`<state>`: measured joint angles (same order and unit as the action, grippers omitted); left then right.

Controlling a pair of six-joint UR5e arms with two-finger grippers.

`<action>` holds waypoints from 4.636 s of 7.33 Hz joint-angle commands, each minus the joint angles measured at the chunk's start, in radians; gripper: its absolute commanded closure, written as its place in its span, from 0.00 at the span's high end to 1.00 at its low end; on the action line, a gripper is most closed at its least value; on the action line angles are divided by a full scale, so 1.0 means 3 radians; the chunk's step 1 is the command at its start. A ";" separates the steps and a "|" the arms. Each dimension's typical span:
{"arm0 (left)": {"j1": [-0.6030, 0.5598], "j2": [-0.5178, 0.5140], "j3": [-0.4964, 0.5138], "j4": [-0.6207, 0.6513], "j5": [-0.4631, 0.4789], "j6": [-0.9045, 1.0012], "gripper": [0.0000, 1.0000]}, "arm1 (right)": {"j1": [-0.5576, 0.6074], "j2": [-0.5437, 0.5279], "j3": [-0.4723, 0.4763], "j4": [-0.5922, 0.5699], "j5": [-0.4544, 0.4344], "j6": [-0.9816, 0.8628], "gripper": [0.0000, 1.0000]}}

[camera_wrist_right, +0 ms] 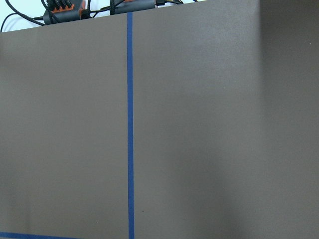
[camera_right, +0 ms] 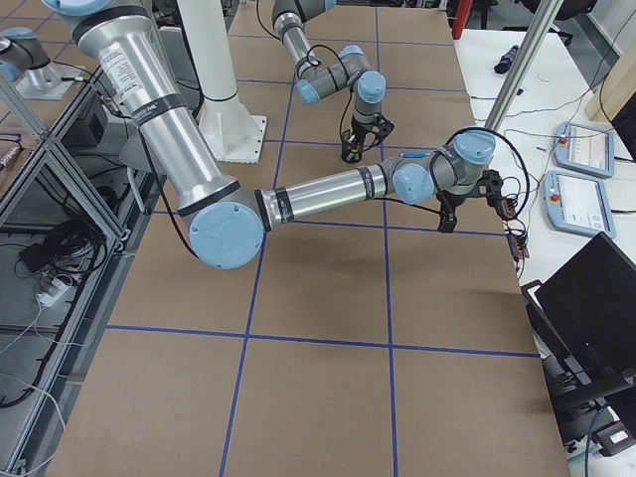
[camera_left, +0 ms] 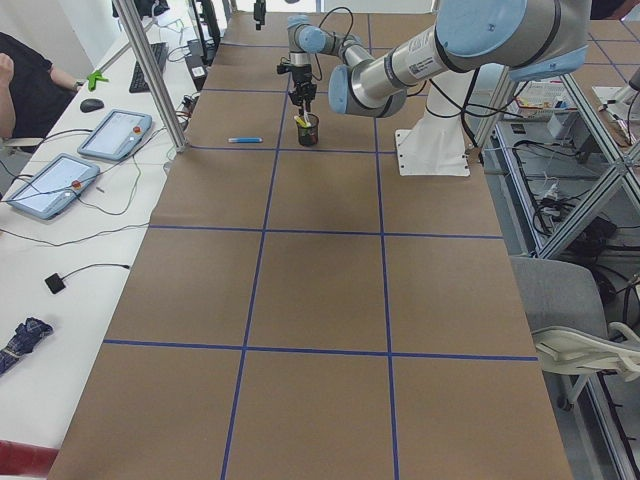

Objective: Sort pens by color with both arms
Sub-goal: 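Lower the left gripper into the cup and grasp the red-capped marker, then lift the red-capped marker out of the cup with the left gripper, then lower the red-capped marker beside the blue marker and release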

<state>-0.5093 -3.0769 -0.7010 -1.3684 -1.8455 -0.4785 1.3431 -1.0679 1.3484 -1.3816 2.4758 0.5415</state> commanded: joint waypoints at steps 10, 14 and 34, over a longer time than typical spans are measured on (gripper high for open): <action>-0.0250 -0.0006 -0.0663 0.0505 -0.0025 -0.0175 0.00 | 0.0002 0.0021 0.0015 -0.0002 0.0021 0.0005 0.99; -0.0617 0.0004 -0.0914 0.0619 -0.0147 -0.0057 0.00 | 0.0012 0.0047 0.0015 -0.0007 0.0026 0.0010 0.99; -0.0082 0.1651 -0.0701 -0.3226 0.3350 -0.3927 0.00 | -0.0003 0.0103 0.0138 0.0060 -0.0087 0.0015 0.99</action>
<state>-0.5356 -2.5781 -0.9239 -2.3285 -0.8394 -1.6555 1.3428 -1.0382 1.3892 -1.3637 2.4501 0.5449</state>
